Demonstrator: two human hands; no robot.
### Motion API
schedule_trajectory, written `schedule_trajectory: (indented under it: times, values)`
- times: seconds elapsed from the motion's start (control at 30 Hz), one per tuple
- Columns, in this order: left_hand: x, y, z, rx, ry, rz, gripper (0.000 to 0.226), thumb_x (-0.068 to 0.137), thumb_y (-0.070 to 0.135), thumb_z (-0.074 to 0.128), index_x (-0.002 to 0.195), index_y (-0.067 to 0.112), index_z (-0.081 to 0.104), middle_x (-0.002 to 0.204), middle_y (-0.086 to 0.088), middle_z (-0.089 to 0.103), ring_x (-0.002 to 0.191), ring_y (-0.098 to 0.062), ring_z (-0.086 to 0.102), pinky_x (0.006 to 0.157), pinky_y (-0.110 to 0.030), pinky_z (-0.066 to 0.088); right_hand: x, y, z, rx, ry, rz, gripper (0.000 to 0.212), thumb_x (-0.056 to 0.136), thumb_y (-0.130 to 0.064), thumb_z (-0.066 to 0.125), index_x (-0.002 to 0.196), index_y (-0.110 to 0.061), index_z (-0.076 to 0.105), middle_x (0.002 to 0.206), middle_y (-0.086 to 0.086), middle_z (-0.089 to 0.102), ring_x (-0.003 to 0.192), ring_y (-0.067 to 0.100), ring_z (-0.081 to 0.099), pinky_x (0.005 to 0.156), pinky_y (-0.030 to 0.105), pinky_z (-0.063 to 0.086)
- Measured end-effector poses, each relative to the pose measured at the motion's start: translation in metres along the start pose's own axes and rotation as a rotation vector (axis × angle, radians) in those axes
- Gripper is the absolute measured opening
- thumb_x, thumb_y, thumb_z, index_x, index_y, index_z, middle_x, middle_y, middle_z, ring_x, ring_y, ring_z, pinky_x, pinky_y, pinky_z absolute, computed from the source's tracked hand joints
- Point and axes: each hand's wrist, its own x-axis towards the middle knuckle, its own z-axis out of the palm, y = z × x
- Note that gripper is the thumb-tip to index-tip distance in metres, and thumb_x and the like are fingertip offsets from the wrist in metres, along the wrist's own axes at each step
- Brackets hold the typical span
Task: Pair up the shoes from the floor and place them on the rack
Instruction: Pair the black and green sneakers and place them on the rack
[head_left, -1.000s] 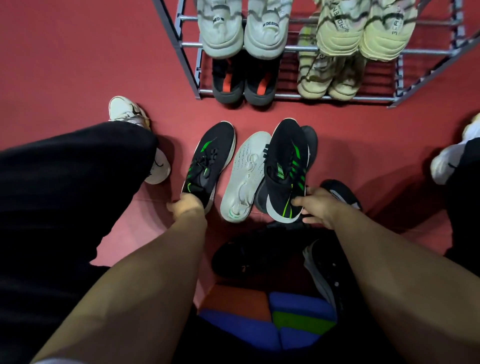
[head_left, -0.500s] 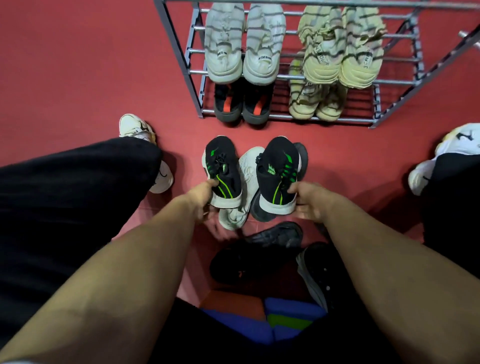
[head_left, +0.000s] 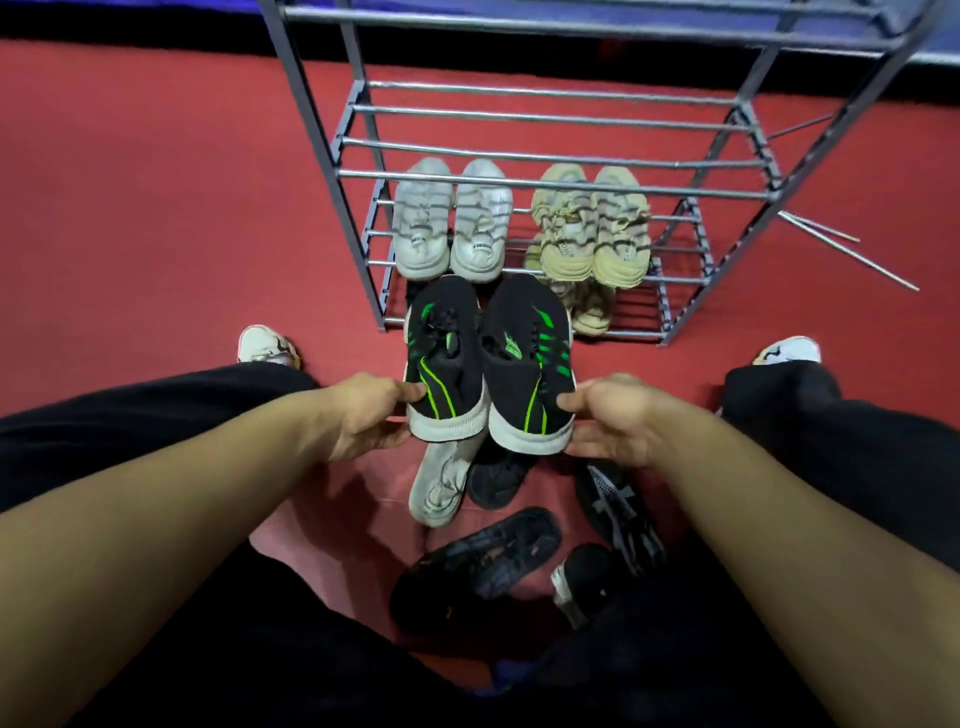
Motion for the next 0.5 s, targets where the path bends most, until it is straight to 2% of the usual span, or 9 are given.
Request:
schedule_trajectory:
  times: [0.07,0.13,0.2,0.27,0.33,0.43,0.5]
  values:
    - [-0.014,0.007,0.002,0.005,-0.012,0.043,0.011,0.095,0.014,0.054,0.088,0.014,0.063,0.082,0.0,0.063,0.067,-0.012,0.052,0.059,-0.022,0.043,-0.014,-0.005,-0.006,0.016,-0.023,-0.055,0.016,0.096,-0.007,0.051,0.085,-0.014,0.059,0.081,0.005,0.071,0.071,0.021,0.067,0.079,0.036,0.054]
    - [-0.028,0.014,0.004,0.016,-0.022,0.081,0.012,0.096,0.015,0.054,0.088,0.014,0.063,0.081,0.0,0.063,0.065,-0.012,0.052,0.059,-0.021,0.042,-0.028,-0.011,-0.011,0.032,-0.035,-0.104,0.02,0.096,-0.006,0.052,0.08,-0.015,0.058,0.069,0.0,0.072,0.065,0.017,0.067,0.071,0.034,0.056]
    - [-0.043,0.024,0.005,0.015,-0.021,0.13,0.015,0.096,0.015,0.053,0.084,0.013,0.063,0.076,-0.001,0.062,0.054,-0.009,0.052,0.051,-0.019,0.041,-0.043,-0.02,-0.016,0.046,-0.05,-0.139,0.017,0.096,-0.004,0.052,0.084,-0.015,0.057,0.064,-0.001,0.071,0.061,0.015,0.068,0.063,0.032,0.057]
    - [-0.055,0.036,0.004,0.015,-0.026,0.197,0.02,0.096,0.013,0.052,0.079,0.011,0.062,0.065,0.0,0.06,0.04,-0.006,0.049,0.041,-0.017,0.039,-0.056,-0.031,-0.02,0.034,-0.054,-0.19,0.014,0.096,-0.004,0.051,0.097,-0.016,0.058,0.07,0.0,0.07,0.057,0.012,0.068,0.054,0.027,0.057]
    - [-0.064,0.051,0.0,0.009,-0.027,0.26,0.024,0.096,0.012,0.051,0.074,0.011,0.061,0.056,0.002,0.059,0.041,-0.008,0.047,0.041,-0.018,0.038,-0.067,-0.045,-0.023,0.052,-0.066,-0.243,0.017,0.096,-0.004,0.051,0.105,-0.017,0.057,0.079,0.002,0.068,0.057,0.01,0.067,0.05,0.024,0.055]
    - [-0.067,0.081,-0.006,0.011,-0.024,0.312,0.016,0.096,0.014,0.052,0.083,0.011,0.06,0.07,-0.005,0.056,0.054,-0.013,0.044,0.047,-0.021,0.037,-0.07,-0.068,-0.022,0.107,-0.087,-0.281,0.014,0.095,-0.003,0.053,0.096,-0.017,0.057,0.084,0.005,0.068,0.066,0.016,0.067,0.057,0.03,0.057]
    - [-0.063,0.105,-0.008,0.018,0.01,0.351,0.01,0.096,0.015,0.051,0.088,0.012,0.056,0.074,-0.01,0.05,0.049,-0.012,0.044,0.043,-0.019,0.036,-0.065,-0.088,-0.018,0.139,-0.07,-0.304,0.014,0.094,-0.004,0.054,0.09,-0.017,0.055,0.083,0.006,0.069,0.067,0.017,0.067,0.063,0.034,0.057]
